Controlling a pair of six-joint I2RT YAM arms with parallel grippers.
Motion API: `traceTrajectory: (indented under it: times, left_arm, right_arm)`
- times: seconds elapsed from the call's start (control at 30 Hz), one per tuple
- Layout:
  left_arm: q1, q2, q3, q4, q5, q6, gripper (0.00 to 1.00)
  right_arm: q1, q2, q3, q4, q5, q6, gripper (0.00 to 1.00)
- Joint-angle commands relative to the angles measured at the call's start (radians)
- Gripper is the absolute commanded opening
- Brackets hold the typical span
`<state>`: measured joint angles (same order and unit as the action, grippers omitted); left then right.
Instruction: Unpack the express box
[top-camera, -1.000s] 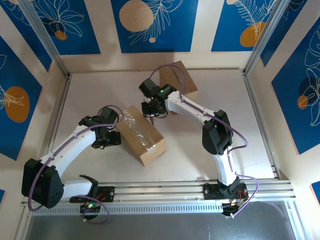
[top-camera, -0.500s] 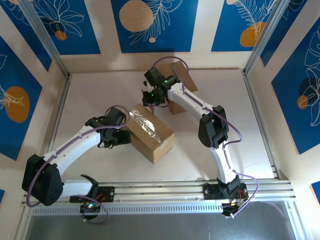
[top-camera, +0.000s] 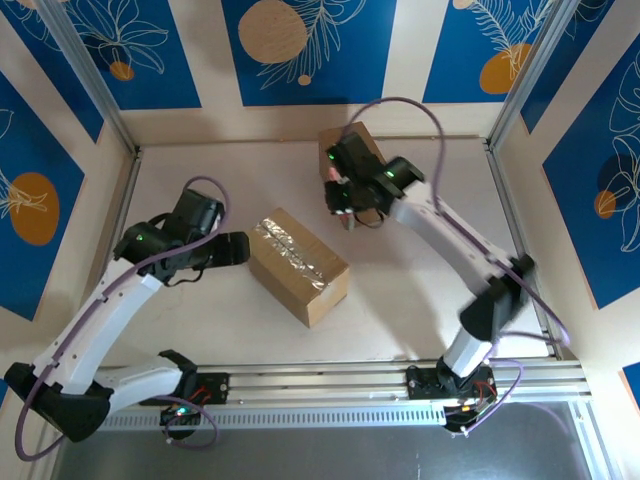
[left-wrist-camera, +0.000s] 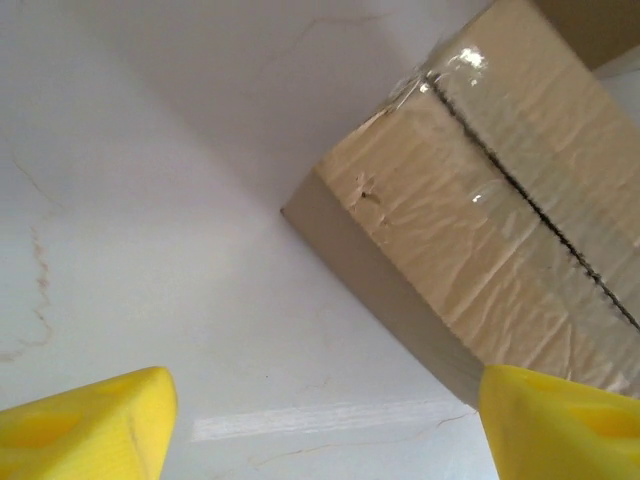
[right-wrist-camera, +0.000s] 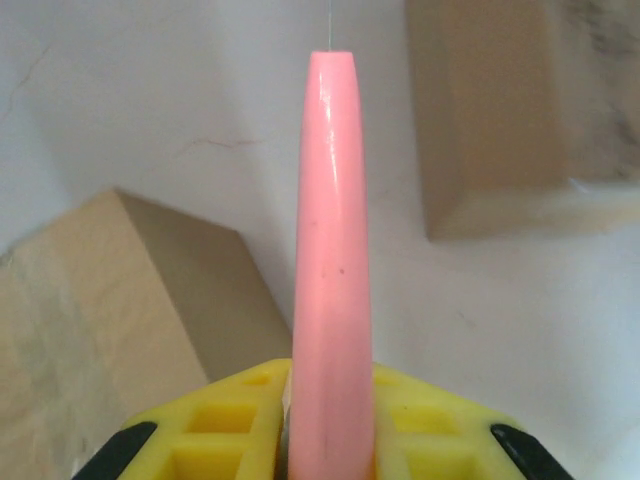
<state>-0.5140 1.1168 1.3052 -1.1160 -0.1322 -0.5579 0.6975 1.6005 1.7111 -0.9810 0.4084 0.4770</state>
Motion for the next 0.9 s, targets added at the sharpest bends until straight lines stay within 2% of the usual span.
traceTrajectory:
  times: [0.0,0.17,0.3,0.47,0.63,0.87]
  left_arm:
    - [0.053,0.091,0.068,-0.011,-0.001,0.112,0.82]
    - [0.124,0.282,0.126,0.161,0.084,0.221,0.84]
    - [0.146,0.373,0.114,0.261,0.146,0.243,0.85]
    - [0.146,0.365,0.012,0.375,0.242,0.206,0.86]
    - [0.146,0.327,-0.1,0.455,0.302,0.163,0.86]
    - [0.142,0.289,-0.21,0.517,0.346,0.131,0.86]
  right_arm:
    - [0.023,-0.123,-0.193,-0.065,0.083,0.123,0.0]
    - [0.071,-0.265,-0.424,-0.098,0.107,0.276,0.0]
    - [0.091,-0.288,-0.536,-0.052,0.063,0.348,0.0]
    - [0.113,-0.225,-0.552,0.028,-0.004,0.375,0.0]
    - [0.158,-0.168,-0.521,0.038,-0.006,0.393,0.0]
    - [0.131,-0.103,-0.494,0.091,-0.054,0.363,0.0]
